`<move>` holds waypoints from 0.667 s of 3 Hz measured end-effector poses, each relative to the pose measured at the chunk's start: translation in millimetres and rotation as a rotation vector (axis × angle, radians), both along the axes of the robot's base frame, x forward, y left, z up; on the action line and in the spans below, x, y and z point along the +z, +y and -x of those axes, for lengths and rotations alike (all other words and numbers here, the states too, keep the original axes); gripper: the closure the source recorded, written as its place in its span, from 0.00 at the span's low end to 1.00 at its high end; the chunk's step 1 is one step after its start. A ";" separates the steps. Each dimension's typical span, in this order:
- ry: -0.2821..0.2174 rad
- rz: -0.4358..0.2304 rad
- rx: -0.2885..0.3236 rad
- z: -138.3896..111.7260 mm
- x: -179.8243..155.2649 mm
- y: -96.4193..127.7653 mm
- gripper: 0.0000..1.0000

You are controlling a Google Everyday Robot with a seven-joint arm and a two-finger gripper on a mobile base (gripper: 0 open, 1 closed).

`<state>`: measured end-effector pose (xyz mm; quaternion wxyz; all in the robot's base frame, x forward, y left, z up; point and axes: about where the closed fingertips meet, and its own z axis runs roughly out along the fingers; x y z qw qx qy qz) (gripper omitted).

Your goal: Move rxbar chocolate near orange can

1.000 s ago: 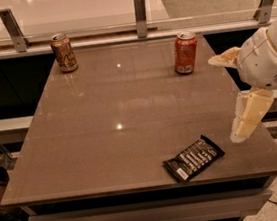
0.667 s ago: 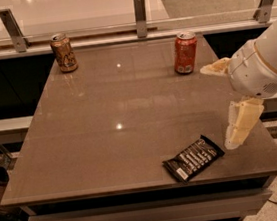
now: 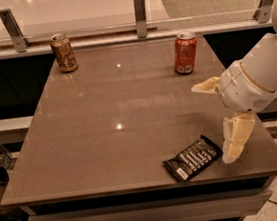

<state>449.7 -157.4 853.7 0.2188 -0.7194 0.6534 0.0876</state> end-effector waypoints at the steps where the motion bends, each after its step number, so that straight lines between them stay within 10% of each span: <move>1: 0.036 -0.005 0.062 6.0 -14.4 3.4 0.00; 2: 0.068 -0.008 0.126 11.4 -26.5 8.0 0.00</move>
Offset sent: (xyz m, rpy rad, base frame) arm -0.0175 0.0107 -0.0422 0.0130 0.1103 0.2023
